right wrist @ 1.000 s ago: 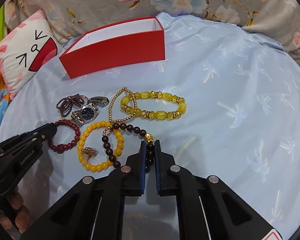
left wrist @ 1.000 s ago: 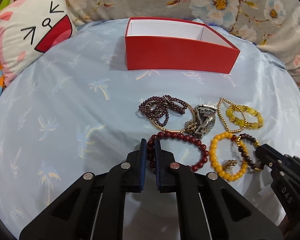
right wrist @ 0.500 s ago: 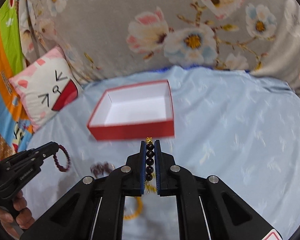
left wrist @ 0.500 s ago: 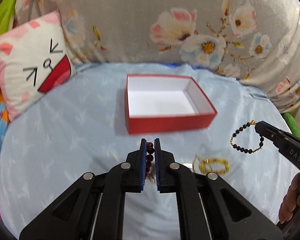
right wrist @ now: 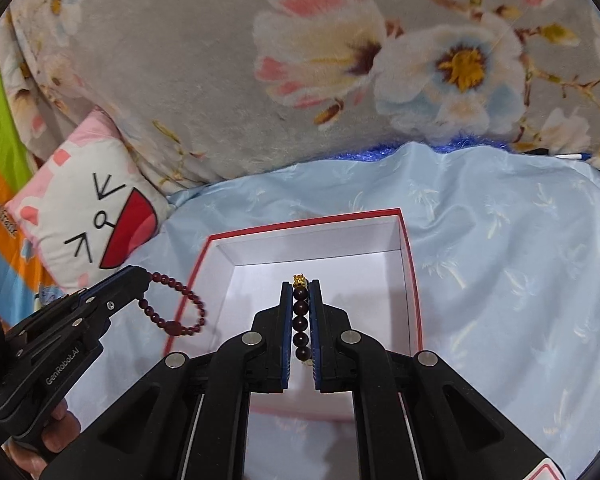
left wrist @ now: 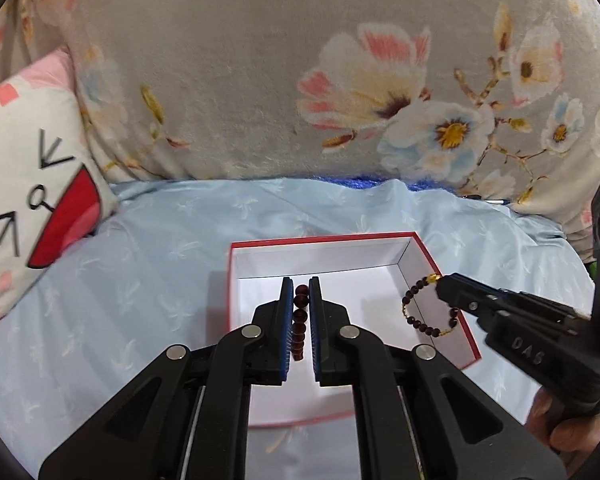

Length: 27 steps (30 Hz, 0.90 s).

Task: Organize jewelry
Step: 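Carry both bracelets into the red box and open both tools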

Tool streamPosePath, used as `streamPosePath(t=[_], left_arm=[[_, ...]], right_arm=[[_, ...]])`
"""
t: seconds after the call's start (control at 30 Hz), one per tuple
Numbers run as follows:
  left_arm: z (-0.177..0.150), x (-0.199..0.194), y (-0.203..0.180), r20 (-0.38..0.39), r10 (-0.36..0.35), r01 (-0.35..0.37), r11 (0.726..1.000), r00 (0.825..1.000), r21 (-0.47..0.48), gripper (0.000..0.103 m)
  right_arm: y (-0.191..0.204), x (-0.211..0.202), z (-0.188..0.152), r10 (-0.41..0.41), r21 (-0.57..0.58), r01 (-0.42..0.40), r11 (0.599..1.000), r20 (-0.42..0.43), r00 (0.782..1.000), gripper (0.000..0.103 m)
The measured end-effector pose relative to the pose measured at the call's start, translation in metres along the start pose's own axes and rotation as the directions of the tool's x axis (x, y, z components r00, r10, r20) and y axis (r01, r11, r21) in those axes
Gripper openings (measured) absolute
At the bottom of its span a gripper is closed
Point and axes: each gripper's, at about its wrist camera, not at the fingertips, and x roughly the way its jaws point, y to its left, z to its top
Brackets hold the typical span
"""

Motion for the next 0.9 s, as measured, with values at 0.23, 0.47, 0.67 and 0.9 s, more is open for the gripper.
streamPosePath(t=[0.23, 0.47, 0.67, 0.9], left_arm=[[0.003, 0.063, 0.009, -0.049, 0.052, -0.052, 0.999, 0.997, -0.004, 0.008], [0.001, 0.056, 0.015, 0.005, 0.089, -0.089, 0.996, 0.996, -0.021, 0.049], [-0.011, 0.01, 0.019, 0.043, 0.086, -0.084, 0.995, 0.995, -0.047, 0.051], [-0.074, -0.045, 0.027, 0.008, 0.093, -0.093, 0.995, 0.996, -0.03, 0.051]], right_arm=[[-0.01, 0.054, 0.01, -0.051, -0.02, 0.051, 0.999, -0.045, 0.998, 0.008], [-0.014, 0.04, 0.007, -0.119, -0.048, 0.12, 0.992, 0.02, 0.993, 0.032], [-0.008, -0.012, -0.015, -0.097, -0.055, 0.101, 0.993, 0.06, 0.993, 0.037], [-0.012, -0.068, -0.085, -0.134, -0.068, 0.138, 0.988, 0.055, 0.989, 0.038]])
